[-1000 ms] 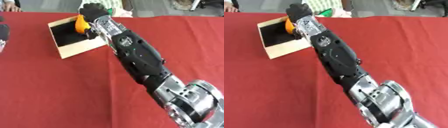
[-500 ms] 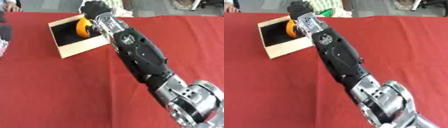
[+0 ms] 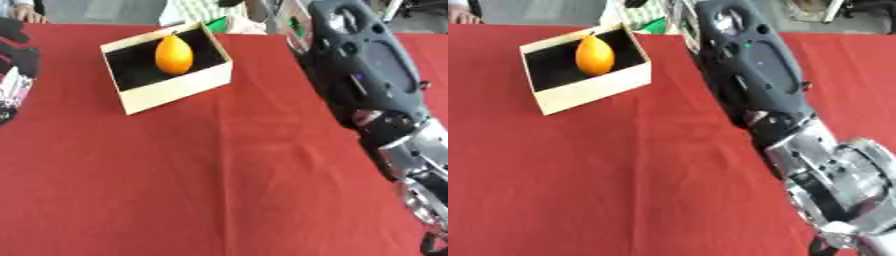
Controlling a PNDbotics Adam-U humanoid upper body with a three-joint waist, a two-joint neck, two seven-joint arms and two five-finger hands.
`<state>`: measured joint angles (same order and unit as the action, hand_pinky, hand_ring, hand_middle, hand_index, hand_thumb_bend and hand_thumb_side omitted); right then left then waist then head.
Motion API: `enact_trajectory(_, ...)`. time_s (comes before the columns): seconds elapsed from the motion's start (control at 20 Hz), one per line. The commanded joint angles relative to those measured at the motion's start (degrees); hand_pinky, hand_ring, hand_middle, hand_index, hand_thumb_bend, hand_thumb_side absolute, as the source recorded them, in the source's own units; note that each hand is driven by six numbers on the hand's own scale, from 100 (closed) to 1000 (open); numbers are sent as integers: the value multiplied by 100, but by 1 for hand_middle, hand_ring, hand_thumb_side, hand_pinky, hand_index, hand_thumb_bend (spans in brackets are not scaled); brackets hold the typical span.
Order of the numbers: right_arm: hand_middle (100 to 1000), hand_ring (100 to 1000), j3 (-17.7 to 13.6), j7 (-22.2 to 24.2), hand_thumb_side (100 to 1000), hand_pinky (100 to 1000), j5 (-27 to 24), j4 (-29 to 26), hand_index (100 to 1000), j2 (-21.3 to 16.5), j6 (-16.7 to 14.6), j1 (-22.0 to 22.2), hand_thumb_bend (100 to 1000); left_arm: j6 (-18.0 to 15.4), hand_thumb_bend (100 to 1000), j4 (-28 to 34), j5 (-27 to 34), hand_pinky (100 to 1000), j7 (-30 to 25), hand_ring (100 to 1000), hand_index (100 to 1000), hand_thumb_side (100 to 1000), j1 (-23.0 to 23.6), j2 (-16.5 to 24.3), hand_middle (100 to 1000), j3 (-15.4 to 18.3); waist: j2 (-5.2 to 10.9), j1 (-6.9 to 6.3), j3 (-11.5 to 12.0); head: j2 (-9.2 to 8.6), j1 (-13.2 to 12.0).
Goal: Pick up objects on the table and place them in the box.
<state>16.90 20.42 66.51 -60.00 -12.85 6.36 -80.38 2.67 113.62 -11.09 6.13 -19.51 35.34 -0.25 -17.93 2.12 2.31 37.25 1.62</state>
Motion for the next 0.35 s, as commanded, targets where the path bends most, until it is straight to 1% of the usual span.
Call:
enact_trajectory(0.05, 789, 869, 216, 335, 222, 860, -436, -859, 867, -468, 170, -15, 100, 4, 318, 98, -34, 444, 62, 563, 768, 619, -18, 163, 619, 97, 138, -43, -1, 65, -36)
enact_trajectory(0.15, 789, 869, 261, 464, 222, 860, -514, -1044, 867, -522, 269, 13, 100, 4, 318, 98, -36, 444, 69, 563, 768, 619, -16, 165, 619, 97, 138, -42, -3, 67, -38)
enact_trajectory(0.2, 786, 867, 245, 471, 220, 861, -553, -1125, 868, -572, 270, 58, 100, 10, 318, 98, -41, 444, 89, 563, 768, 619, 2, 159, 619, 121, 114, -72, -43, 90, -68)
enact_trajectory(0.35, 784, 868, 202, 281, 225, 861, -782, -1512, 870, -933, 75, 413, 100, 16, 317, 98, -57, 443, 165, 563, 767, 618, 53, 145, 618, 184, 74, -136, -152, 139, -102)
